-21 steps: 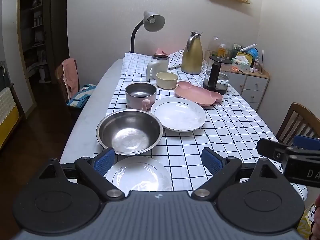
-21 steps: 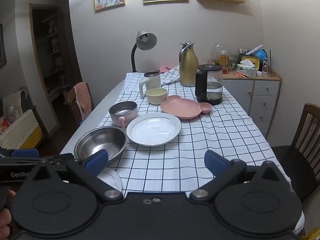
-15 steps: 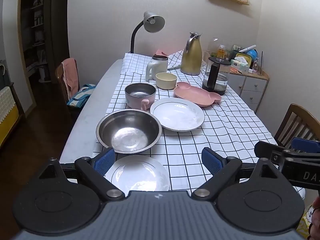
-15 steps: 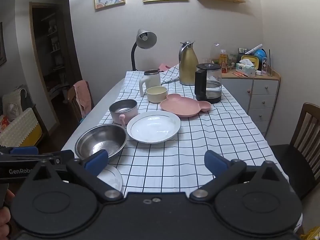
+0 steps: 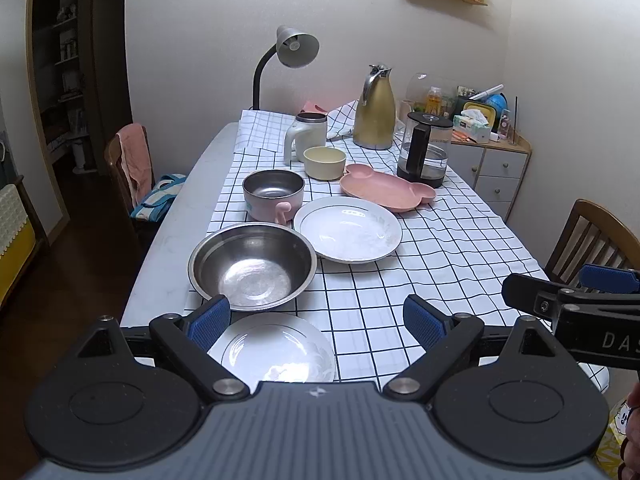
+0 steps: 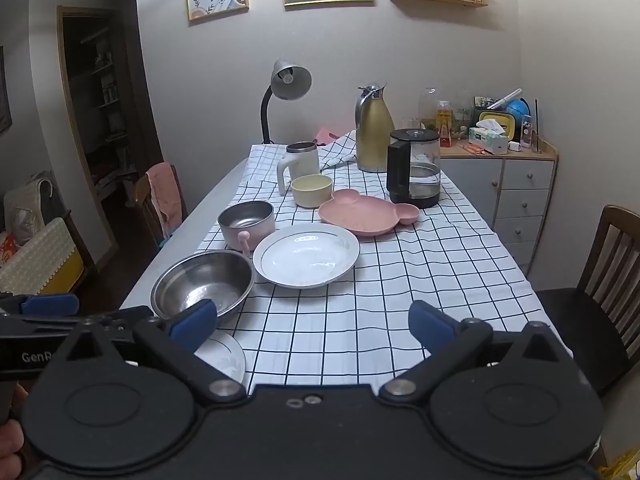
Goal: Organize plates and bowls
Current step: 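Move both tools toward the plain white plate beside the steel bowl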
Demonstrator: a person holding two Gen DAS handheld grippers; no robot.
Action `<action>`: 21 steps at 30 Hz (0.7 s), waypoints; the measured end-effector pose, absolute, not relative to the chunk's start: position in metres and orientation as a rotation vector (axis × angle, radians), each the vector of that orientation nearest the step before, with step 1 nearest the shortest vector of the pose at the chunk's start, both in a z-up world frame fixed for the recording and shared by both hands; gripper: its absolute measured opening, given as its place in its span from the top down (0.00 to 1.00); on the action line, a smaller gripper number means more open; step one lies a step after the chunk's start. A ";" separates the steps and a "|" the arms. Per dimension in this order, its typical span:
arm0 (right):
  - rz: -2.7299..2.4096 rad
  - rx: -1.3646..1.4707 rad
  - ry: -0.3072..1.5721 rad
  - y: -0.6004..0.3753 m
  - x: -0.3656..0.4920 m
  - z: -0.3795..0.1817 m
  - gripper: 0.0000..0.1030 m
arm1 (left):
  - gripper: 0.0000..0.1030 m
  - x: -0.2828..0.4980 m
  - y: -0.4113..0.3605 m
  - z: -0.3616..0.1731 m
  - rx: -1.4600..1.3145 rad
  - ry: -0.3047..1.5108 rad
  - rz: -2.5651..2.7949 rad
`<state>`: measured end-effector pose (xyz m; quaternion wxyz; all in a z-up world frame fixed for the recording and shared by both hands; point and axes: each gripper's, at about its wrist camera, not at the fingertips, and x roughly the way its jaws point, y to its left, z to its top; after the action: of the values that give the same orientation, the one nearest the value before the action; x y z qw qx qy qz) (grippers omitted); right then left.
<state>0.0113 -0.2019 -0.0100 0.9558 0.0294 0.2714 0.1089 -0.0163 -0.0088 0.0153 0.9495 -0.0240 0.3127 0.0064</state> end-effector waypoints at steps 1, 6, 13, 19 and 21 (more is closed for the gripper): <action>0.222 0.063 0.555 -0.202 0.012 -0.009 0.01 | 0.09 -0.015 -0.008 0.017 -0.051 0.640 0.017; 0.217 0.058 0.558 -0.201 0.016 -0.001 0.01 | 0.09 -0.009 -0.006 0.031 -0.065 0.654 0.031; 0.230 0.067 0.582 -0.201 0.022 0.018 0.01 | 0.09 -0.005 -0.007 0.054 -0.064 0.671 0.028; 0.234 0.062 0.614 -0.198 0.026 0.033 0.01 | 0.09 -0.006 -0.006 0.065 -0.068 0.707 0.029; 0.241 0.062 0.623 -0.197 0.027 0.037 0.02 | 0.09 -0.006 -0.005 0.067 -0.073 0.718 0.028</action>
<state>0.0274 -0.1969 0.0371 0.9442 0.0303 0.3058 0.1182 -0.0065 -0.0050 0.0675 0.9356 -0.0356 0.3511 0.0137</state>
